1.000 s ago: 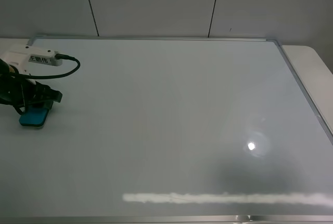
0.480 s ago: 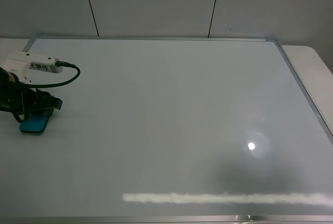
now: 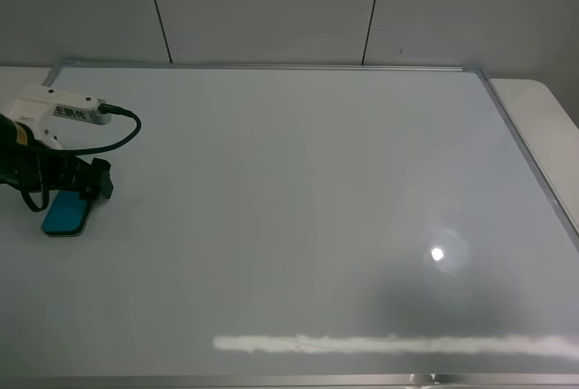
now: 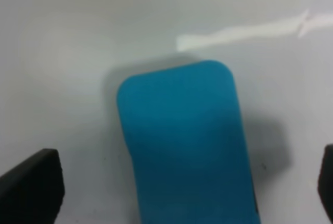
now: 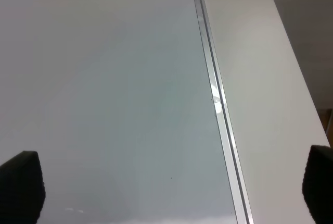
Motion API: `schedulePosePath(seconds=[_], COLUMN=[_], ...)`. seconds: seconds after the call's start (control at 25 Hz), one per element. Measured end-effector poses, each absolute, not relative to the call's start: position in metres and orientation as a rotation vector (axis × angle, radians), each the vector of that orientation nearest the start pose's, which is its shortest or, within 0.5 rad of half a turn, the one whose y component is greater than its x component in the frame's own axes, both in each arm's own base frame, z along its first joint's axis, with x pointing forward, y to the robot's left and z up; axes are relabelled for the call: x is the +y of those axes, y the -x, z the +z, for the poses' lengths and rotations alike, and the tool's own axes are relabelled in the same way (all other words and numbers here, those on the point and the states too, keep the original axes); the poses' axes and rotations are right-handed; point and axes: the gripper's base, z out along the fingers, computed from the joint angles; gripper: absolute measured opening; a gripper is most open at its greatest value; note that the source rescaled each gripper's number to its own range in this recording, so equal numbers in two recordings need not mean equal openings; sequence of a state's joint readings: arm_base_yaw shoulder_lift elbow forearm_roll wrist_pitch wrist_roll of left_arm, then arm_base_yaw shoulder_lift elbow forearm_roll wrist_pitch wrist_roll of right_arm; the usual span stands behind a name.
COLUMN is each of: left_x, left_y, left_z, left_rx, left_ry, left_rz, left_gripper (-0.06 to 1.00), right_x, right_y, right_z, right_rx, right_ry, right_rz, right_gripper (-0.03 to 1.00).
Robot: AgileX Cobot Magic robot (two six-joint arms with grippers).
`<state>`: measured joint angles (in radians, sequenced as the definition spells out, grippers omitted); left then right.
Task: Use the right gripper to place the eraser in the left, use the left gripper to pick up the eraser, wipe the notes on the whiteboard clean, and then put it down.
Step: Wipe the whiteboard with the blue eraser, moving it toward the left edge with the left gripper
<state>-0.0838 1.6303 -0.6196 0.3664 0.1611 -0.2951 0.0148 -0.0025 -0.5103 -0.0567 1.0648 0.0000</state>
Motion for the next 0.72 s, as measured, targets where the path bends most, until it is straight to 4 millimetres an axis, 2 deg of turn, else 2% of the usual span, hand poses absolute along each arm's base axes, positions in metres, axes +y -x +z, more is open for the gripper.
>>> schedulePosePath(seconds=[0.48, 0.6, 0.72], left_x=[-0.016, -0.016, -0.015], left_y=[-0.264, -0.262, -0.255], left_z=[0.141, 0.159, 0.192], left_rx=[2.645, 2.578, 2.453], left_ry=[-0.174, -0.166, -0.15], left_rz=[0.086, 0.083, 0.076], left_gripper=[0.99, 0.99, 1.0], right_x=[-0.005, -0.005, -0.005], right_y=[0.007, 0.007, 0.007], right_z=[0.28, 0.28, 0.28], right_rx=[2.035, 2.035, 2.035], right_ry=[0.012, 0.012, 0.012], right_rz=[-0.058, -0.058, -0.058], right_gripper=[1.0, 1.0, 1.0])
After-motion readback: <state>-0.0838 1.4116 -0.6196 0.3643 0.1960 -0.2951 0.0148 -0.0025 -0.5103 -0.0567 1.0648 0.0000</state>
